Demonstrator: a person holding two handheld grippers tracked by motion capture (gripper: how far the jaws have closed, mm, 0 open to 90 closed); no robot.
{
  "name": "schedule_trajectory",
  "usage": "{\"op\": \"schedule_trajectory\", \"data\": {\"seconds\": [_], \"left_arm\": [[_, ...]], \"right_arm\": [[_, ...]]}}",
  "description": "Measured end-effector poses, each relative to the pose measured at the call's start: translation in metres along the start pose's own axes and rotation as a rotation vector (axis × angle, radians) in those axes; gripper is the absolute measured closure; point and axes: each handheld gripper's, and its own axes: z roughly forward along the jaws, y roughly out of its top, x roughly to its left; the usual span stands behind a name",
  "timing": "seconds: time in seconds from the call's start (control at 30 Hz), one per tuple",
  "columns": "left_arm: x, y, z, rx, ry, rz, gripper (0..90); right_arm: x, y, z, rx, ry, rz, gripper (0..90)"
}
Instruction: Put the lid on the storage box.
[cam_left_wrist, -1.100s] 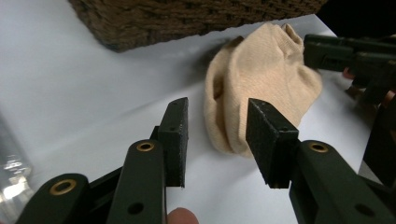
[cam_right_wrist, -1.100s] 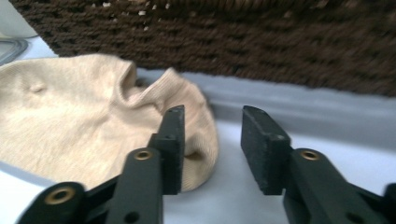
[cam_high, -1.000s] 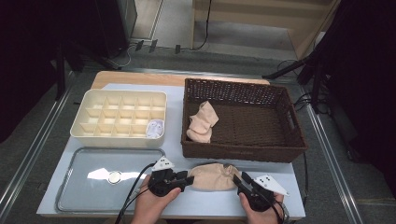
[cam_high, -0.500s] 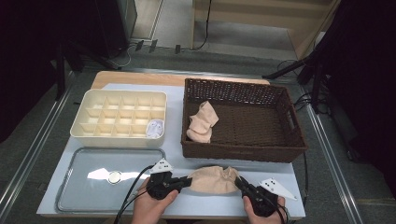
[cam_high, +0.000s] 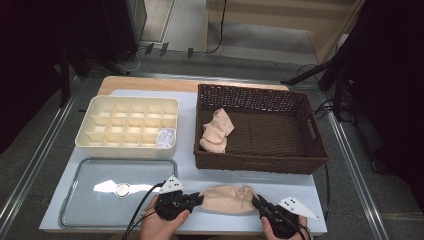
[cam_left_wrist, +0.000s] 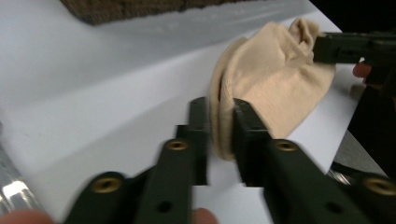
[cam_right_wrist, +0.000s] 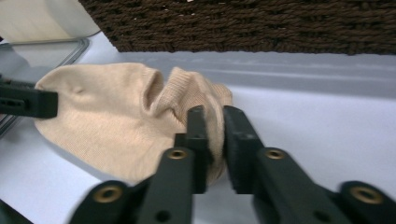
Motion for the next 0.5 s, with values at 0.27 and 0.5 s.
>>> {"op": "schedule_trajectory", "data": {"seconds": [0.27, 0.5], "left_arm": [[-0.001, 0.01, -0.017, -0.109, 0.023, 0.002, 67.2], [-0.026, 0.014, 0.0, -0.072, -0.072, 0.057, 81.6]], "right_arm": [[-0.002, -0.004, 0.006, 0.013, -0.025, 0.018, 61.6], [0.002, -0.005, 0.01, 0.036, -0.024, 0.022, 79.5]]}}
